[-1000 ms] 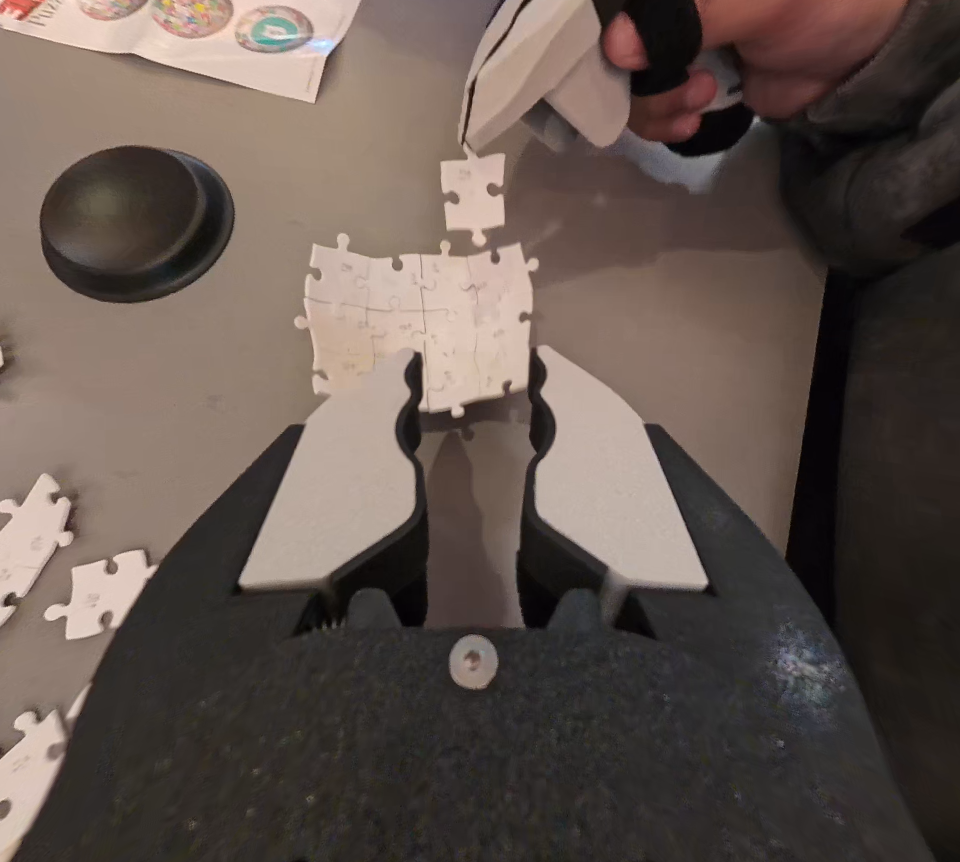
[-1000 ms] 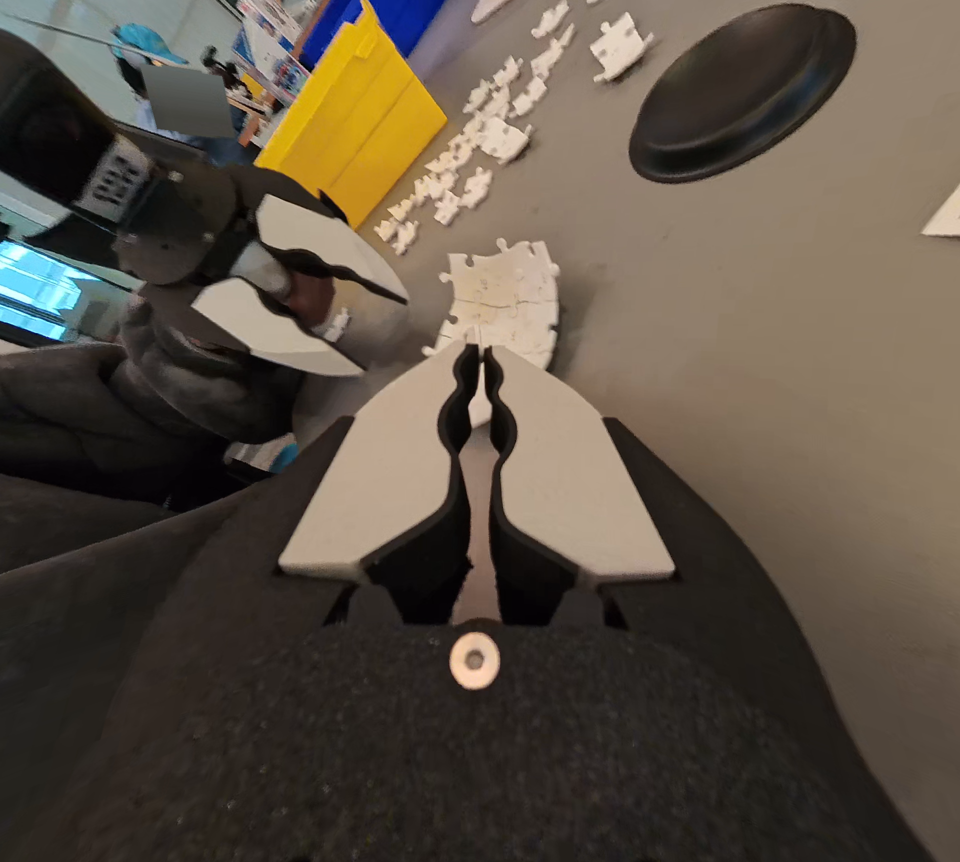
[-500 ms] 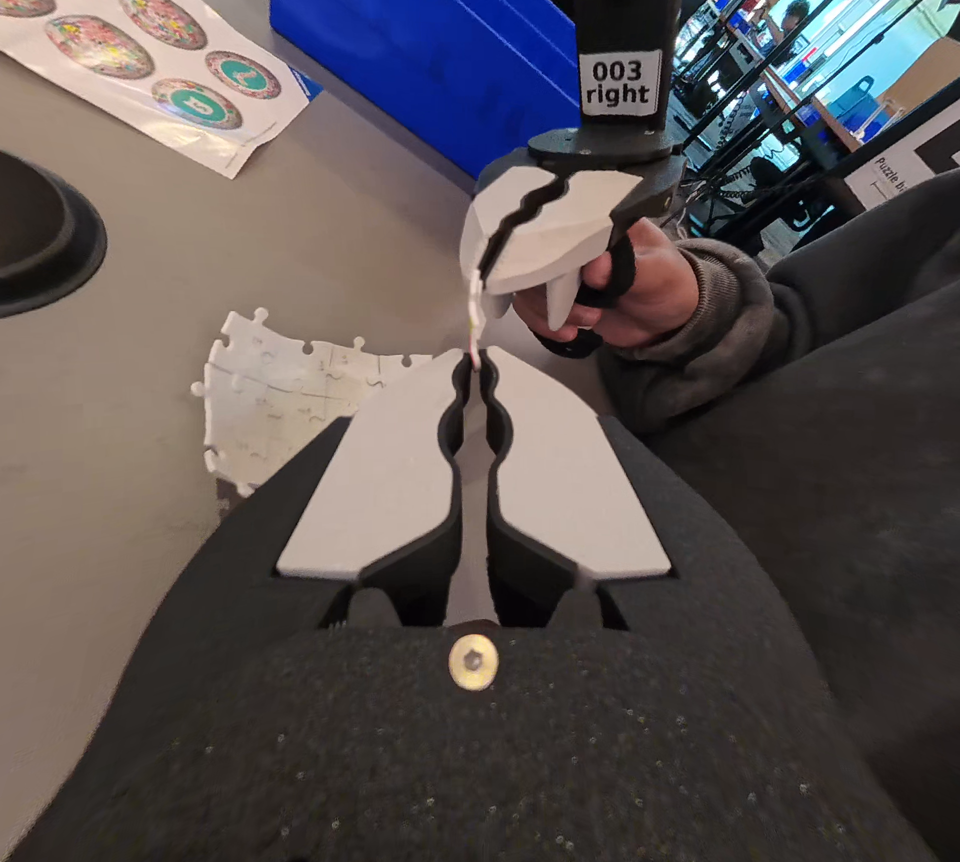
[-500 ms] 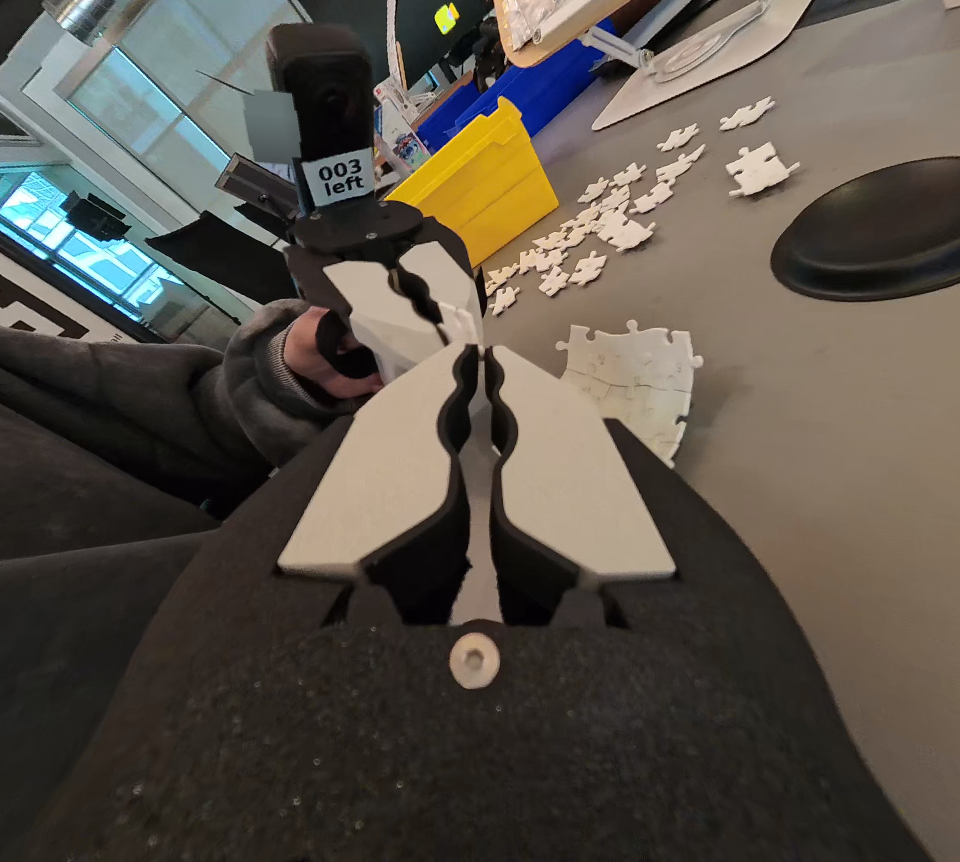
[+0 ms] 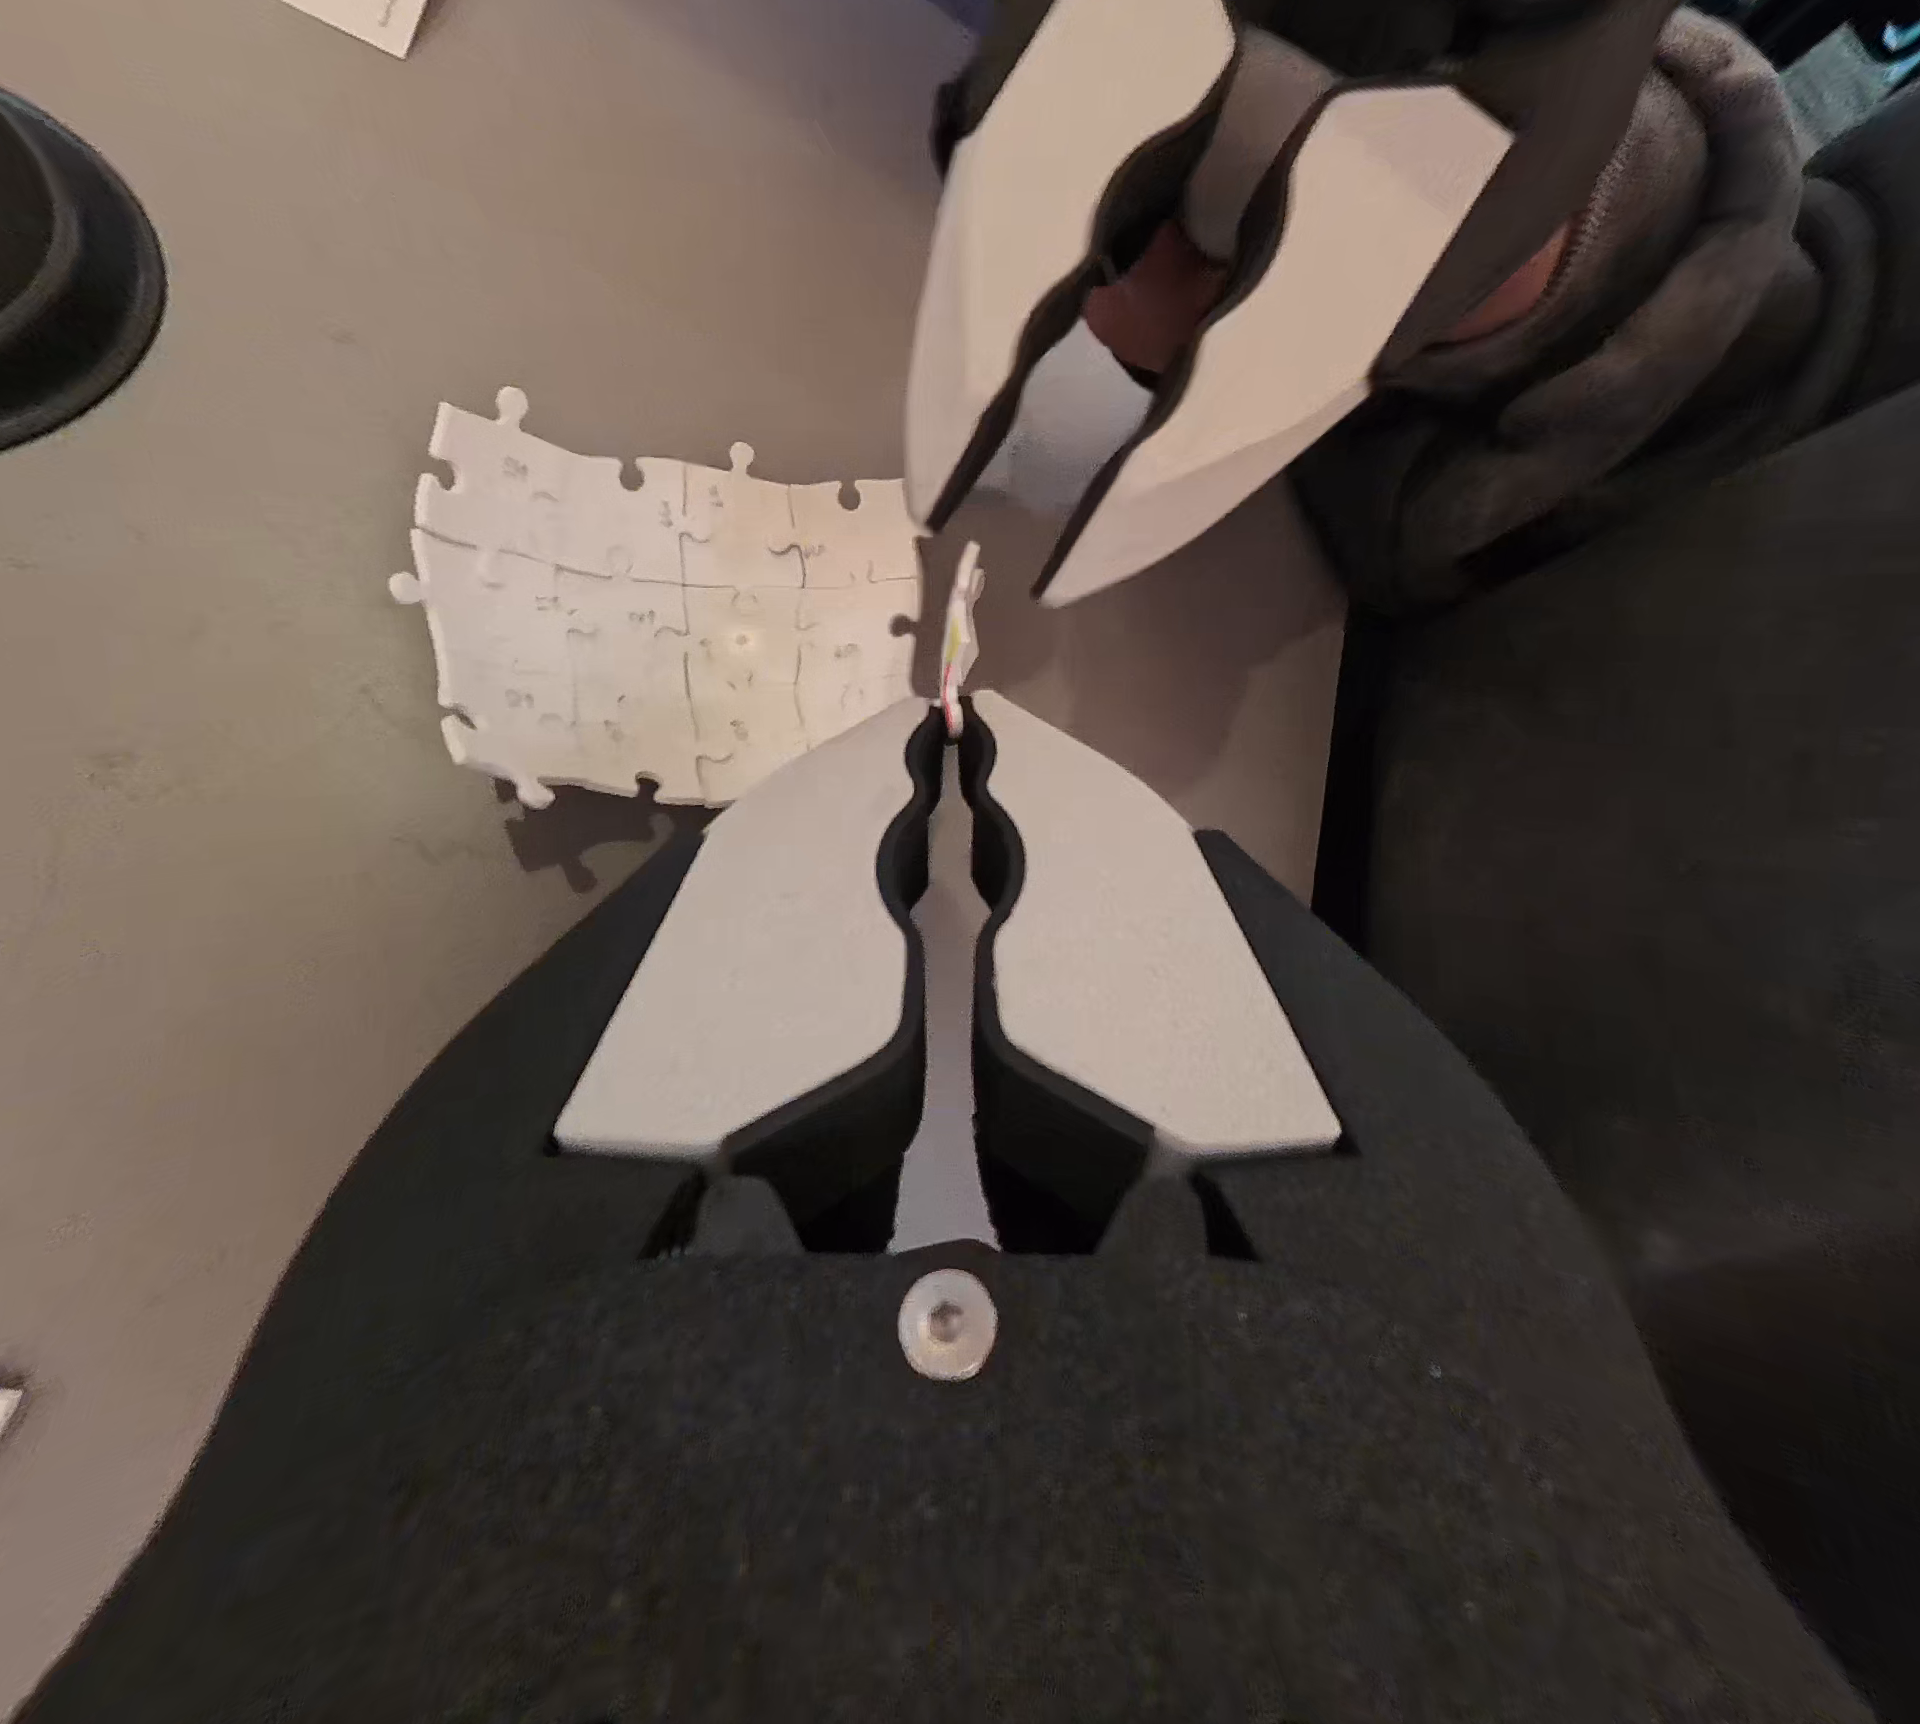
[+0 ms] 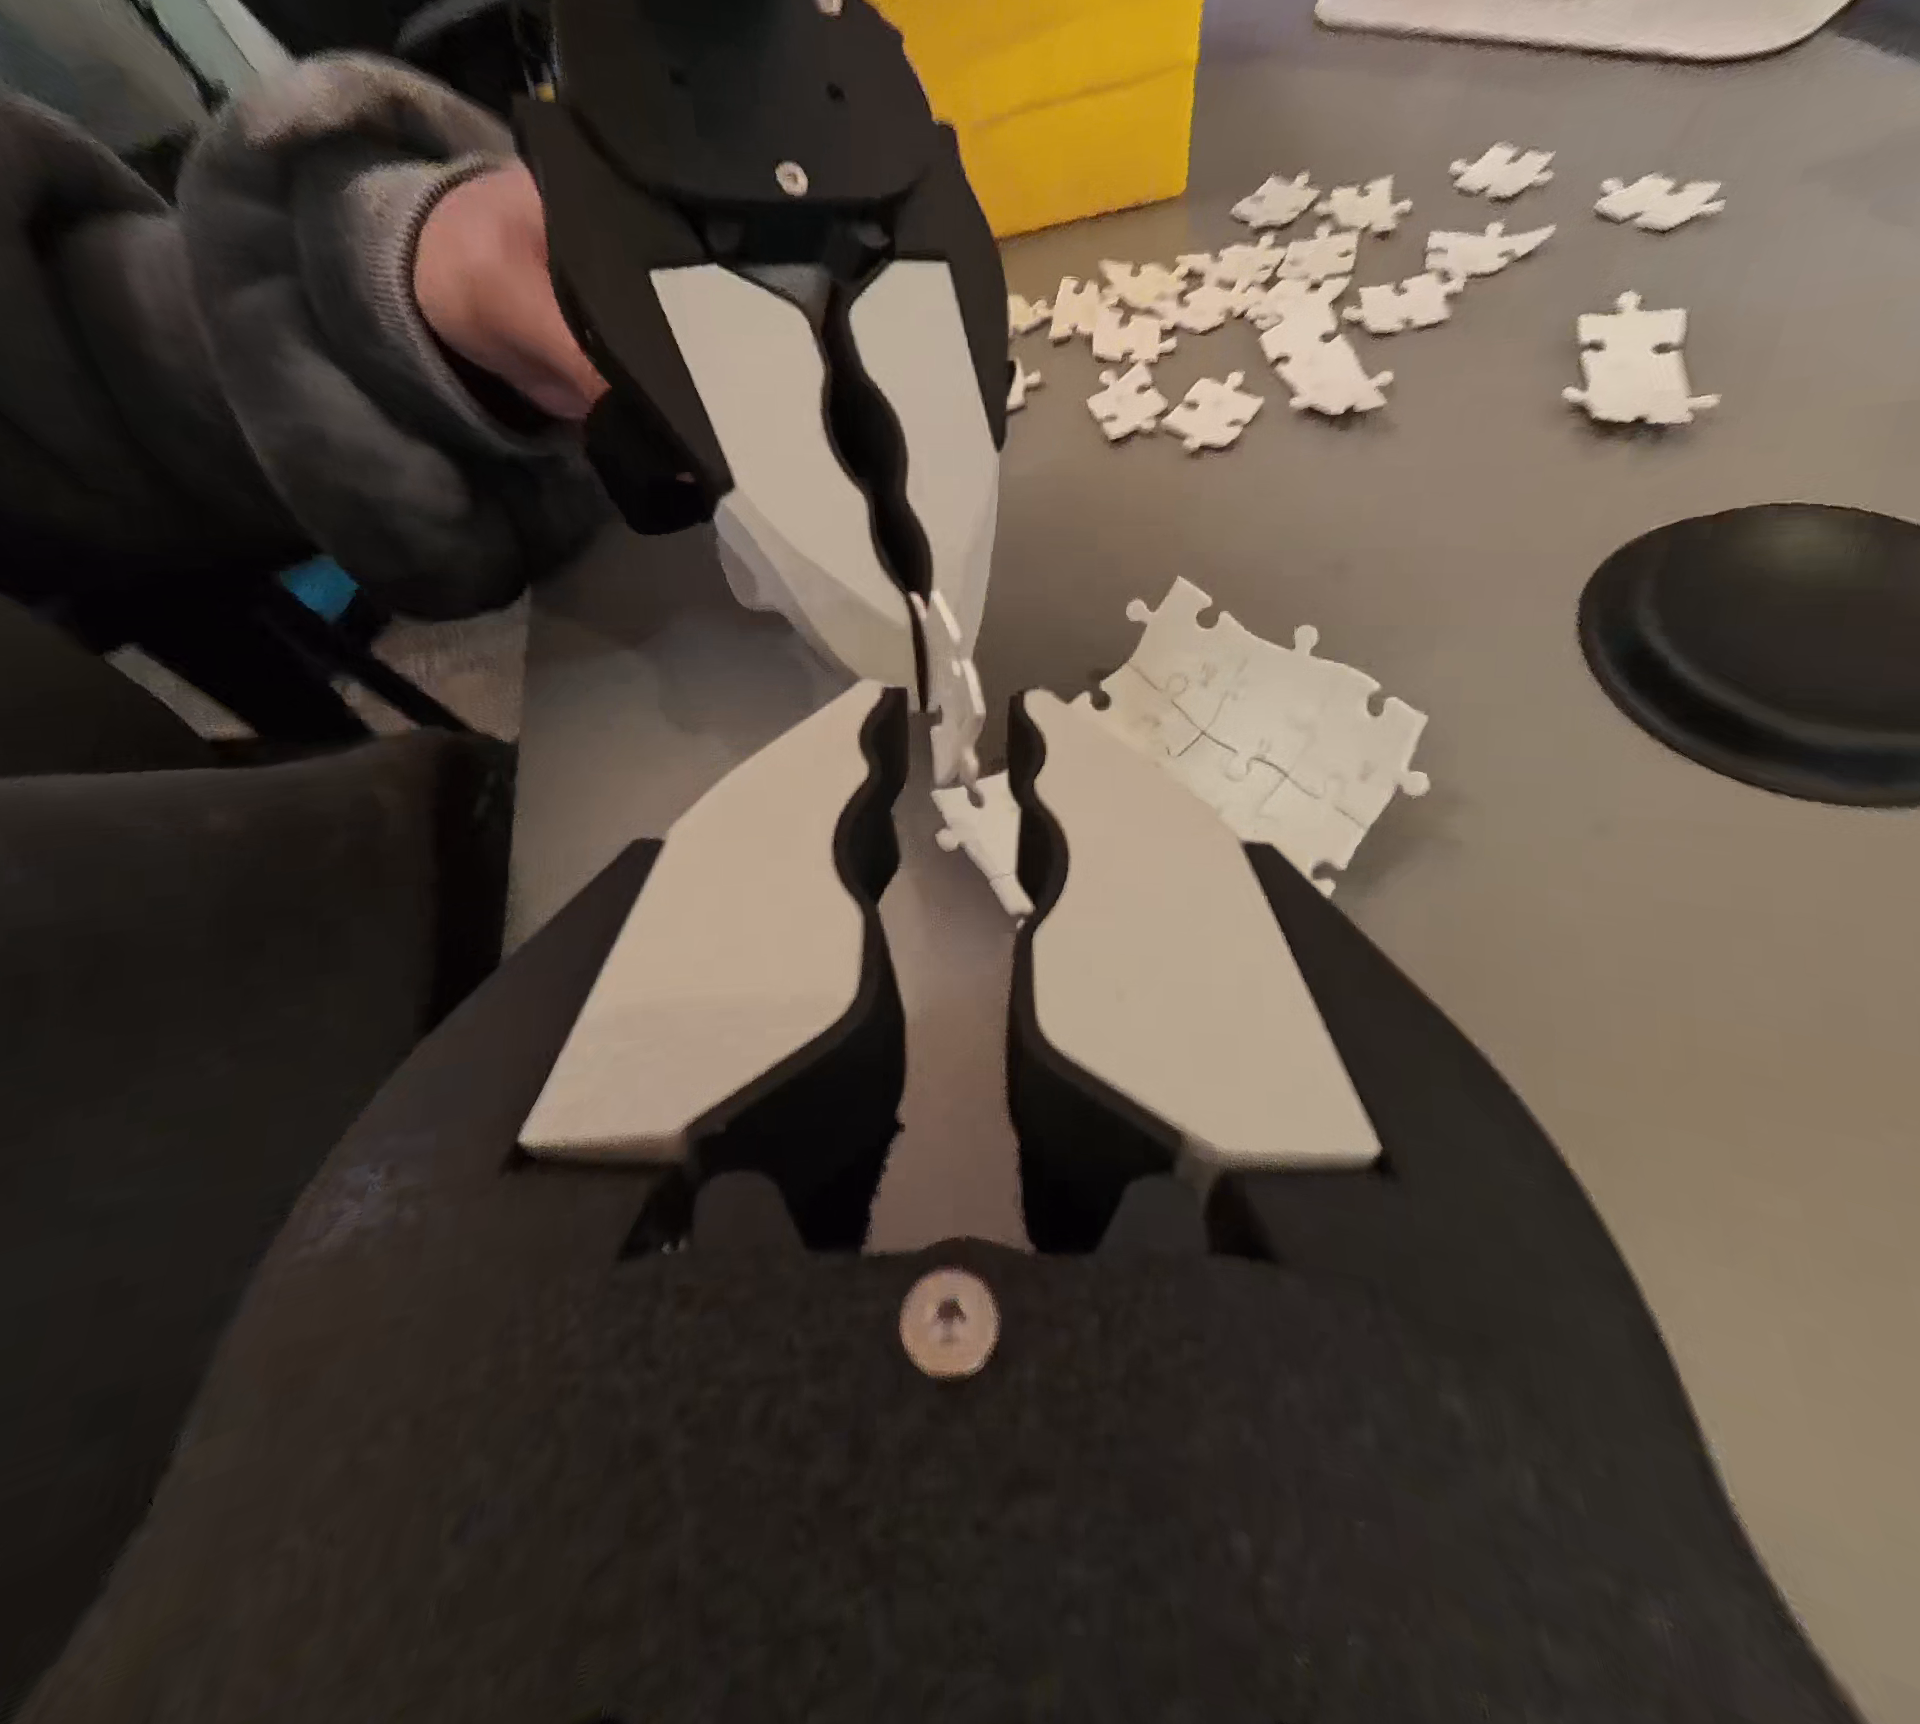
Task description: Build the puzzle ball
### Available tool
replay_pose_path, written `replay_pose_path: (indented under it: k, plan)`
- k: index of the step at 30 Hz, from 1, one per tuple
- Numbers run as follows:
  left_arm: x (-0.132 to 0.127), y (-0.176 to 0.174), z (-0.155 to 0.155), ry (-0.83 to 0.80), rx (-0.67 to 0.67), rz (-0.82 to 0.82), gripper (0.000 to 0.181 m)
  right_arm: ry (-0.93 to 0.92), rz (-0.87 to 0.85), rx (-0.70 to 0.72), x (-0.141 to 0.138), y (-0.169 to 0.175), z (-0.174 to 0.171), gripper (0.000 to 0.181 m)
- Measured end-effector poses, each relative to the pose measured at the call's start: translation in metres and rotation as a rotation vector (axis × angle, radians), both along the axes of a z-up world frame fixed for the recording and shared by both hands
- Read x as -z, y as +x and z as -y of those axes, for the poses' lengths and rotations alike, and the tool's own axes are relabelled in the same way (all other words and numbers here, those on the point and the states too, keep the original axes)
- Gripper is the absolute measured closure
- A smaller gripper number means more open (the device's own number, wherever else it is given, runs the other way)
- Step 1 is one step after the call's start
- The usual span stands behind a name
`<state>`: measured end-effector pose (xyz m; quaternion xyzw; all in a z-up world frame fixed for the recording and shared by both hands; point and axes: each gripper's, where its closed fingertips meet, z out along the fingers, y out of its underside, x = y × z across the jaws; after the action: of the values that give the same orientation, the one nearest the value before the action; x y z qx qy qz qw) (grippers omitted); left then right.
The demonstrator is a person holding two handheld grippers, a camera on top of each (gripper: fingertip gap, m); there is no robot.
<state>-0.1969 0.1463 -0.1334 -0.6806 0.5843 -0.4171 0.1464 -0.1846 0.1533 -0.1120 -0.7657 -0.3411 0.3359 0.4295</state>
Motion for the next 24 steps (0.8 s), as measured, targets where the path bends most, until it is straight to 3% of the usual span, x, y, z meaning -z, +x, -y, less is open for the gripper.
replay_pose_path:
  k: [2,4,7,10,14,18,21,24]
  plan:
    - [0.001,0.0,0.004,0.023,0.018,-0.01,0.179,-0.018,0.079,-0.026,0.011,-0.005,-0.002,0.162]
    - [0.003,0.0,0.001,0.056,0.005,-0.02,0.179,-0.021,0.114,-0.053,0.014,-0.008,0.001,0.177]
    - [0.001,0.001,-0.006,0.077,-0.031,-0.011,0.178,-0.052,0.091,-0.026,0.013,-0.005,-0.001,0.179]
    - [0.001,0.0,-0.029,0.208,-0.11,-0.004,0.158,-0.098,0.029,0.097,0.009,0.016,-0.017,0.179]
    - [-0.002,0.004,-0.049,0.357,-0.118,-0.012,0.162,-0.263,-0.191,0.268,0.006,0.053,-0.045,0.179]
    - [0.007,0.021,-0.053,0.444,-0.042,-0.1,0.181,-0.419,-0.262,0.345,0.03,0.065,-0.058,0.179]
    - [0.018,0.032,-0.065,0.477,-0.058,-0.244,0.181,-0.443,-0.248,0.357,0.039,0.065,-0.062,0.179]
    - [0.023,0.046,-0.067,0.4,-0.043,-0.297,0.181,-0.427,-0.227,0.362,0.04,0.066,-0.064,0.179]
